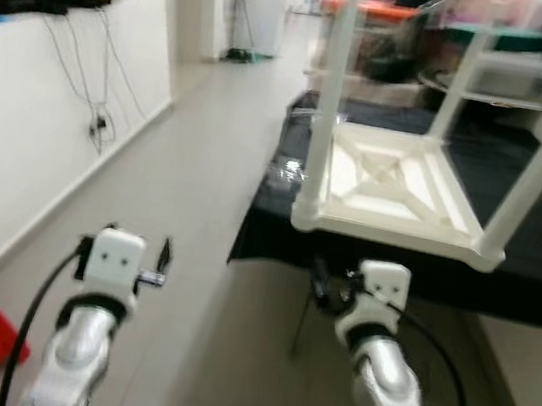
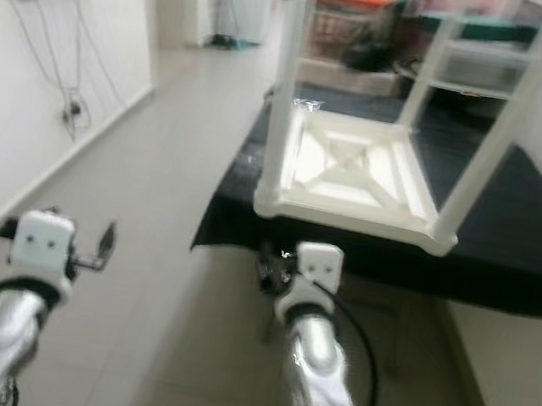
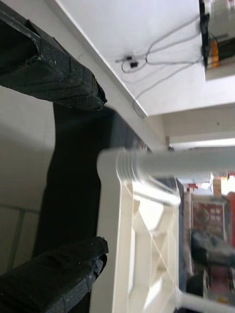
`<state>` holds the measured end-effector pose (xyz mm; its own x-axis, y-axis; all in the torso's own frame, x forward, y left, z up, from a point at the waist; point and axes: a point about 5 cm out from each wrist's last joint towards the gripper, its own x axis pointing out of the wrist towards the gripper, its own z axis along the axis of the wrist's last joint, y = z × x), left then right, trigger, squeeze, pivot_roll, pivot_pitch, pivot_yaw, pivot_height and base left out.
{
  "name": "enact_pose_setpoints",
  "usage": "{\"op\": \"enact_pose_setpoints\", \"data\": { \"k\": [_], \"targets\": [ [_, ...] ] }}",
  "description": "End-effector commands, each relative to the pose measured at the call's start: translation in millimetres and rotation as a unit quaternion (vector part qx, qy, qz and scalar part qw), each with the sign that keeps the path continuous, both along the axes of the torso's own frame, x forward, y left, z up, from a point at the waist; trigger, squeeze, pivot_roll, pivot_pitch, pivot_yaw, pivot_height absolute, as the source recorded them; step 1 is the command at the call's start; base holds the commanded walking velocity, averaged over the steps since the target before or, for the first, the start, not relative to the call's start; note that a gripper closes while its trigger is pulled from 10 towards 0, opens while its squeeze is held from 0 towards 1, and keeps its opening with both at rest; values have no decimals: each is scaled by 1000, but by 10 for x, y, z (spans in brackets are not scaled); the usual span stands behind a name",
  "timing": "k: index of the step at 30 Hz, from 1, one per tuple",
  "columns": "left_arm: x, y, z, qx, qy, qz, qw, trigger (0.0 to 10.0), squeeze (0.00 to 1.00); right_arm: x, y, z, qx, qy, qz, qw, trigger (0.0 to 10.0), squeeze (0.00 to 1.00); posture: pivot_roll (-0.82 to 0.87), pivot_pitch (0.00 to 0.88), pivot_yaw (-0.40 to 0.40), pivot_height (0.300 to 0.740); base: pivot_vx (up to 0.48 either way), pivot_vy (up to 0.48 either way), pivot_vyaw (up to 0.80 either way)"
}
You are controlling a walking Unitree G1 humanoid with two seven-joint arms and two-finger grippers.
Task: Building children table
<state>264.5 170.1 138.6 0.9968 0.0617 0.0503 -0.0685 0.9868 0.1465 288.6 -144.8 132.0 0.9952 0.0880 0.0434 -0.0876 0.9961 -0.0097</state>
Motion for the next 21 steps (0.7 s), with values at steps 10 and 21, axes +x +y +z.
{"op": "enact_pose_setpoints", "data": {
  "k": [10, 21],
  "targets": [
    [4, -36, -1, -5, 0, -8, 1000, 10000, 0, -3, -82, -25, -4, 1, -19, 1000, 10000, 0, 80, 0, -8, 740, 288, 0, 0],
    [6, -32, -3, -5, 0, -9, 1000, 10000, 0, 0, -190, 4, -13, -9, -65, 998, 10000, 0, 80, 3, -7, 740, 287, 0, -50]
  ]
}}
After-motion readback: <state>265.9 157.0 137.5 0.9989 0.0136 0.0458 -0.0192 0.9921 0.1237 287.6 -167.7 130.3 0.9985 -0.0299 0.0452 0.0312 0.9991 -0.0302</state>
